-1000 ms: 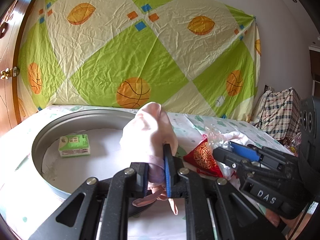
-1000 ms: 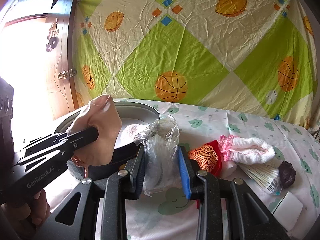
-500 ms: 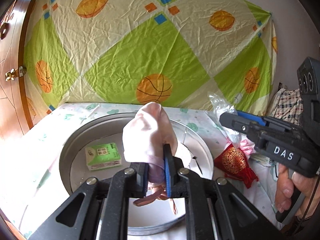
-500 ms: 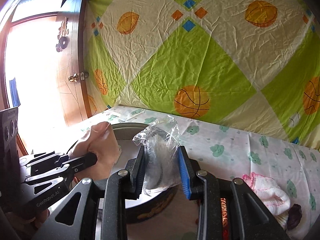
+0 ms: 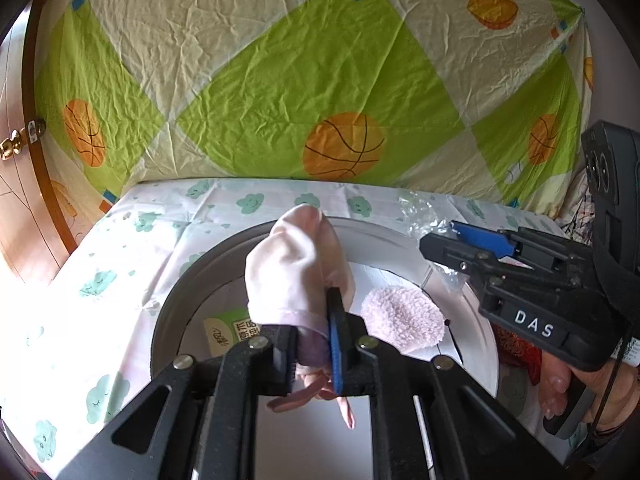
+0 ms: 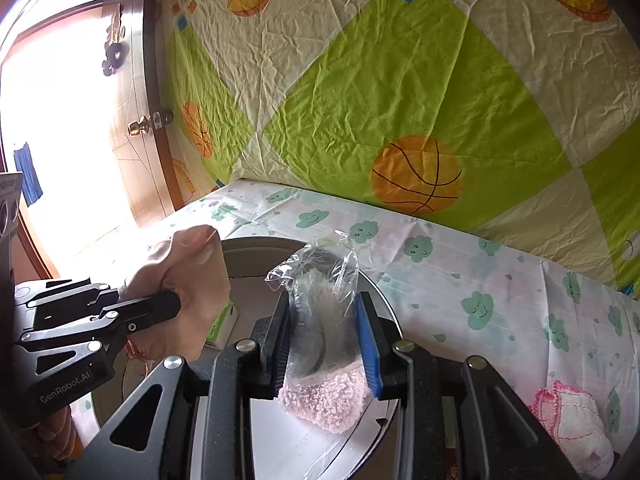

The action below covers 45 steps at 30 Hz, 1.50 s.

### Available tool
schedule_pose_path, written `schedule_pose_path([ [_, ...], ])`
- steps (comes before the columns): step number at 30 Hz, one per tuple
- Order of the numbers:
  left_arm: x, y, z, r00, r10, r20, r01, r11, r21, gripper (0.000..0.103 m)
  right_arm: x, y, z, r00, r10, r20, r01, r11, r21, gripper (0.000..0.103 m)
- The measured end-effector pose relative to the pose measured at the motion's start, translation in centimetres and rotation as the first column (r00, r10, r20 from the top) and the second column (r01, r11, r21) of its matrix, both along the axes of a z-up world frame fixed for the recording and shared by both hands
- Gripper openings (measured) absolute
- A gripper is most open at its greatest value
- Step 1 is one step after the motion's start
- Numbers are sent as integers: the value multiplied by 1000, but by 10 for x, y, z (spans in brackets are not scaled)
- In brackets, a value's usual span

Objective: Organize soft objects
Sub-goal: 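Open left tool to drop pink cloth in tin while right tool releases bag, then move left tool to red gold-patterned pouch while right tool grasps white sponge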

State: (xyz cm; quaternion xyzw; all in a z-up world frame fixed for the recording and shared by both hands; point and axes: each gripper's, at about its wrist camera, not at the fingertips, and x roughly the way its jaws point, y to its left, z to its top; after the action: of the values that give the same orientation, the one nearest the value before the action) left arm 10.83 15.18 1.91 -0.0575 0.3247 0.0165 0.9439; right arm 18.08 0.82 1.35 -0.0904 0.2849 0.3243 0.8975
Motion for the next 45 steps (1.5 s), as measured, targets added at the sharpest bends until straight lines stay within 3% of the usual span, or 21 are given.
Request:
schedule_pose_path([
  [7,24,3,-5,997,-10,-77,8,1000,-25,11,15,19,-18,999,23,-45,-27,997,-77,33],
  [10,29,1,-6,996,-17,-90,16,1000,-12,16,18,21,-23,998,22,-57,-26,996,-82,35],
  [12,31,0,-5,996,1,-90,1,1000,23,27,19,22,-25,998,22,-65,-28,996,-82,43],
  [16,25,1,3,998,40,-45,-37,996,76,65,16,19,-25,998,19,-61,-24,996,-84,61],
  [23,4,0,11,998,51,21,-53,996,65,74,0,-5,-16,999,8,-43,-11,998,-68,64],
  [32,-31,-44,6,995,12,98,-17,999,51,83,-47,-83,-8,999,-44,-8,43,999,-22,71],
  [37,-48,-85,1,990,-40,134,31,997,65,87,-72,-146,-16,990,-142,-10,142,989,27,71],
  [40,-54,-111,-4,986,-86,144,77,995,69,87,-83,-187,-21,973,-232,3,232,972,29,71],
  [45,-60,-156,-19,978,-175,117,166,983,80,88,-97,-250,-35,911,-411,42,412,911,-9,77],
])
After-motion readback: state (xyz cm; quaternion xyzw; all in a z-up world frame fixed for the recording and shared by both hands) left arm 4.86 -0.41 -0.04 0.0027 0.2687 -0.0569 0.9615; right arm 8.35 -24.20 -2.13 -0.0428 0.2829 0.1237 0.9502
